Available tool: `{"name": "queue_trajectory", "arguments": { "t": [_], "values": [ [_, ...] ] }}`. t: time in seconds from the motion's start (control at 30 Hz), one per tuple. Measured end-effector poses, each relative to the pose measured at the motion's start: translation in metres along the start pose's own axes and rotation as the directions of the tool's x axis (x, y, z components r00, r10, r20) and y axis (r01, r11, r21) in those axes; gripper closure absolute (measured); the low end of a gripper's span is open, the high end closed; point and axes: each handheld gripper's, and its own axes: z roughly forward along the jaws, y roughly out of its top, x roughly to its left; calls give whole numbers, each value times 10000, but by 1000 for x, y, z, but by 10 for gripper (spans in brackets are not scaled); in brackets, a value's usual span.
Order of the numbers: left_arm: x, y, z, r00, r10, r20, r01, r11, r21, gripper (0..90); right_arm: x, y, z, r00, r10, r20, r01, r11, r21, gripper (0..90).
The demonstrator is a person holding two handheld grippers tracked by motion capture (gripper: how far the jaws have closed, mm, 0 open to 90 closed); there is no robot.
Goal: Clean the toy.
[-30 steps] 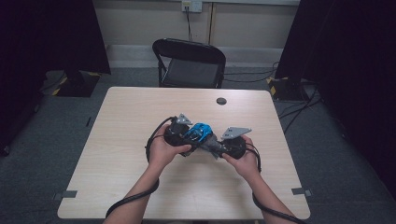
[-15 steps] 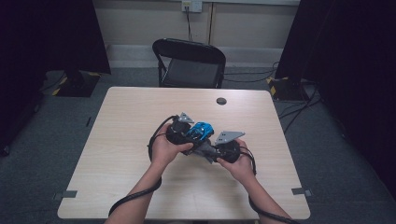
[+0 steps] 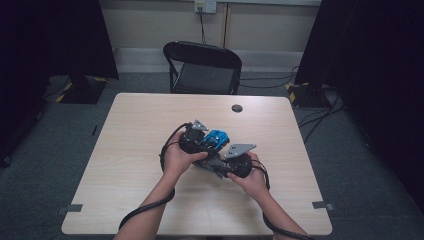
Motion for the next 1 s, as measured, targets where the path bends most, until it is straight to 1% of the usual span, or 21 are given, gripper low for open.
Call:
{"name": "queue_trajectory", "arguments": {
  "t": [0.2, 0.37, 0.5, 0.57, 0.6, 0.63, 0.67, 0.7, 0.73, 0.83, 0.9, 1.0],
  "values": [
    [3, 0, 1, 10000, -49, -25, 49, 10000, -11, 283, 4, 0, 5, 9999, -65, -139, 65, 10000, 19, 735],
    [4, 1, 2, 10000, -79, -52, 80, 10000, 22, 284, 9, 1, 9, 9990, -207, -387, 210, 9998, 56, 734],
    [6, 2, 3, 9998, -166, -74, 166, 9999, -36, 283, 14, 2, 13, 9969, -381, -694, 390, 9992, 128, 734],
    [8, 2, 3, 9997, -214, -151, 214, 9998, -23, 284, 17, 2, 15, 9949, -480, -886, 496, 9986, 156, 734],
    [10, 2, 3, 9996, -198, -179, 198, 9998, -21, 284, 19, 2, 16, 9938, -525, -984, 547, 9983, 203, 733],
    [12, 2, 2, 9993, -275, -242, 274, 9996, -55, 284, 21, 3, 17, 9920, -596, -1117, 630, 9976, 274, 733],
    [16, 1, 0, 9991, -244, -337, 243, 9997, -20, 284, 23, 2, 17, 9907, -670, -1180, 714, 9969, 334, 733],
    [19, 1, -1, 9987, -354, -364, 354, 9994, 5, 284, 24, 2, 17, 9901, -764, -1178, 815, 9959, 387, 733],
    [22, -1, -3, 9984, -359, -427, 359, 9994, -13, 284, 24, 2, 16, 9896, -827, -1180, 884, 9951, 433, 733],
    [30, -5, -10, 9970, -440, -636, 446, 9990, 72, 284, 21, -1, 11, 9911, -788, -1077, 844, 9953, 482, 733],
    [34, -8, -15, 9961, -531, -703, 537, 9985, 68, 284, 16, -4, 7, 9931, -683, -949, 733, 9960, 510, 733],
    [39, -14, -21, 9953, -526, -811, 538, 9985, 134, 284, 8, -8, -1, 9965, -496, -670, 531, 9972, 529, 732]
  ]
}}
